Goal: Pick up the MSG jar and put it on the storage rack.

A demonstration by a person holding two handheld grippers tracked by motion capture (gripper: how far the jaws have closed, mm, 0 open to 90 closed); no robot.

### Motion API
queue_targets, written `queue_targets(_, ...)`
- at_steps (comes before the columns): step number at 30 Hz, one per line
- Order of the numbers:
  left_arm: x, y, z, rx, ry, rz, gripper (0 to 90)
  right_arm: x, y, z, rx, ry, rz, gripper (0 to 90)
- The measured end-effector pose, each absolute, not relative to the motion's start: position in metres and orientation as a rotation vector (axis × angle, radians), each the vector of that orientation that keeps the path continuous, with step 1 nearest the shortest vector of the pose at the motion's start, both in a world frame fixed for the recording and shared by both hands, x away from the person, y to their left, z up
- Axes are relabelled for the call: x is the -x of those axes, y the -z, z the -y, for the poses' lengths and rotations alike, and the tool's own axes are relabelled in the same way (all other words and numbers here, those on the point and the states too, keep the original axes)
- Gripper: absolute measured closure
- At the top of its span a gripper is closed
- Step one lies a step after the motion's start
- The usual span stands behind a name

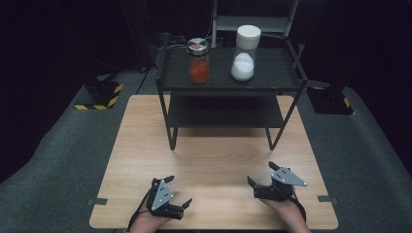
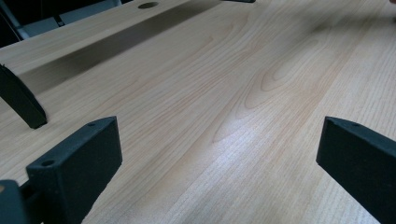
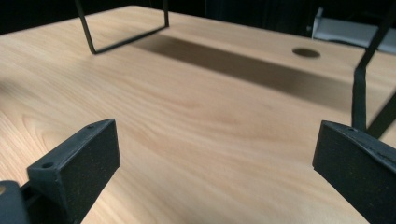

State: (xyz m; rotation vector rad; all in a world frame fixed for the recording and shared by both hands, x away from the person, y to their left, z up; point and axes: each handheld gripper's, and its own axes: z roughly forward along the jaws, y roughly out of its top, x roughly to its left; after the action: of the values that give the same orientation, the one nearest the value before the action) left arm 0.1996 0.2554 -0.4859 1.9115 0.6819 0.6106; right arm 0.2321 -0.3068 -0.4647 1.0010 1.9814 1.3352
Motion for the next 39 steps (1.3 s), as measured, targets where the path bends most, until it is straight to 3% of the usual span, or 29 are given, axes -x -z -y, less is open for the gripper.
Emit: queue_targets(39,-0.200,0.485,-0.252,-1.909,-0.586,-0.687,0.6,-0.218,0.469,0.306,-1.002,-1.177,-2.044,0.1)
